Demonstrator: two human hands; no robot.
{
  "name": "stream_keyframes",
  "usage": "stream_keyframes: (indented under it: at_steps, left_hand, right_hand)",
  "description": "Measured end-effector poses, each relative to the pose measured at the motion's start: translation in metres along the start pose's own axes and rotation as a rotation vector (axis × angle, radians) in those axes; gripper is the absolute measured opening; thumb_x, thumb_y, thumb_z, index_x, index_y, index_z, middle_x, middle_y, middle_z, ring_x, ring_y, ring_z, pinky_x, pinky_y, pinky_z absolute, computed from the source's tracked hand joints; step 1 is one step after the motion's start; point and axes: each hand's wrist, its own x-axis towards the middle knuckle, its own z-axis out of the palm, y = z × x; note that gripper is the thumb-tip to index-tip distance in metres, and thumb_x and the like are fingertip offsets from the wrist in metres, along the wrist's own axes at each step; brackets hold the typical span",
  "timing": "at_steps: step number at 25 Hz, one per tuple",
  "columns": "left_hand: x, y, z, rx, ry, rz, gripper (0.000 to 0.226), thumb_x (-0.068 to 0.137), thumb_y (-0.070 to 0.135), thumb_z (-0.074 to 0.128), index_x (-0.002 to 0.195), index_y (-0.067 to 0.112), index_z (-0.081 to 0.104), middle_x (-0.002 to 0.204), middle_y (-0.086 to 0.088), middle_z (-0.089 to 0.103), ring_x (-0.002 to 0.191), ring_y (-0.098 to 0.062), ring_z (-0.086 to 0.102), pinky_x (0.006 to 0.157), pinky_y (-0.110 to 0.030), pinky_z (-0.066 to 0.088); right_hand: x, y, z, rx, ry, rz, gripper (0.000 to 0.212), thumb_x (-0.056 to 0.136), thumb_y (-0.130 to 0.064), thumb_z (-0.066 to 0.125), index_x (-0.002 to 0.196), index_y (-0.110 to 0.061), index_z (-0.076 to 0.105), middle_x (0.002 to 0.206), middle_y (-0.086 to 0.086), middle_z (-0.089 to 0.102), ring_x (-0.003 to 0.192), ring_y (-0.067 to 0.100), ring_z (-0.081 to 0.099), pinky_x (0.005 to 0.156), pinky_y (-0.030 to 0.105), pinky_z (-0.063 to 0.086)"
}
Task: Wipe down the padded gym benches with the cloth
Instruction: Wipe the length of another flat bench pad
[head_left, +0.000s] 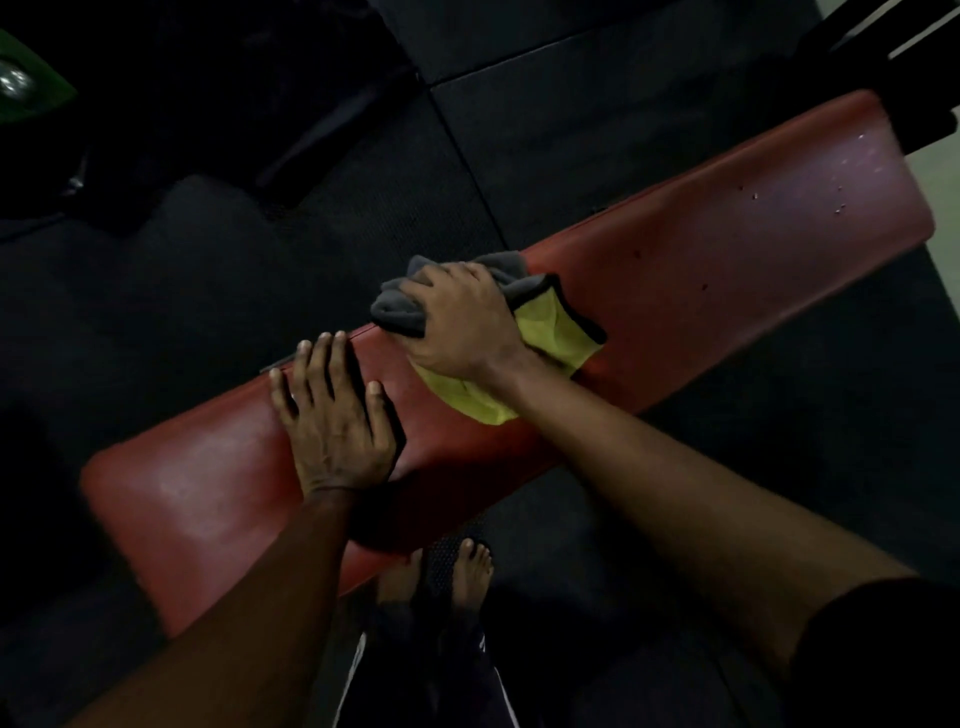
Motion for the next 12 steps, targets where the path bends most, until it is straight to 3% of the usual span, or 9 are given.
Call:
stream_keyframes:
  at_steps: [2, 6, 9, 12]
  left_hand:
    - [-0.001, 0.000, 0.000, 0.012, 0.005, 0.004, 0.065, 0.096, 0.040, 0.033, 0.151, 0.006, 0.037, 0.154, -0.015, 0.040, 0.148, -0.031, 0.027, 0.123, -0.054, 0.010]
    - [0.001, 0.000, 0.001, 0.011, 0.006, 0.006, 0.066, 0.095, 0.041, 0.034, 0.151, 0.007, 0.037, 0.154, -0.014, 0.040, 0.148, -0.030, 0.028, 0.123, -0.054, 0.010]
    - [0.001, 0.000, 0.001, 0.010, -0.005, 0.004, 0.066, 0.095, 0.042, 0.033, 0.152, 0.007, 0.036, 0.155, -0.014, 0.040, 0.148, -0.031, 0.028, 0.123, -0.054, 0.010]
    - [0.001, 0.001, 0.001, 0.014, -0.002, 0.004, 0.067, 0.095, 0.042, 0.033, 0.152, 0.007, 0.037, 0.155, -0.013, 0.040, 0.148, -0.031, 0.028, 0.122, -0.055, 0.011]
  right_hand:
    - [0.004, 0.033, -0.010, -0.084, -0.028, -0.029, 0.053, 0.083, -0.066, 0.052, 0.117, -0.030, 0.069, 0.107, -0.001, 0.066, 0.101, 0.023, 0.062, 0.091, 0.041, 0.043]
    - [0.008, 0.098, -0.032, -0.144, 0.061, 0.336, 0.052, 0.087, -0.069, 0.049, 0.105, -0.027, 0.072, 0.103, 0.000, 0.067, 0.096, 0.026, 0.063, 0.090, 0.040, 0.045]
    - [0.008, 0.064, -0.024, -0.162, 0.127, 0.413, 0.047, 0.084, -0.065, 0.056, 0.099, -0.022, 0.071, 0.100, 0.002, 0.066, 0.095, 0.027, 0.062, 0.092, 0.041, 0.043]
    - [-0.001, 0.011, -0.007, -0.093, 0.098, 0.263, 0.047, 0.080, -0.060, 0.057, 0.107, -0.024, 0.070, 0.103, 0.001, 0.067, 0.100, 0.025, 0.061, 0.098, 0.042, 0.040]
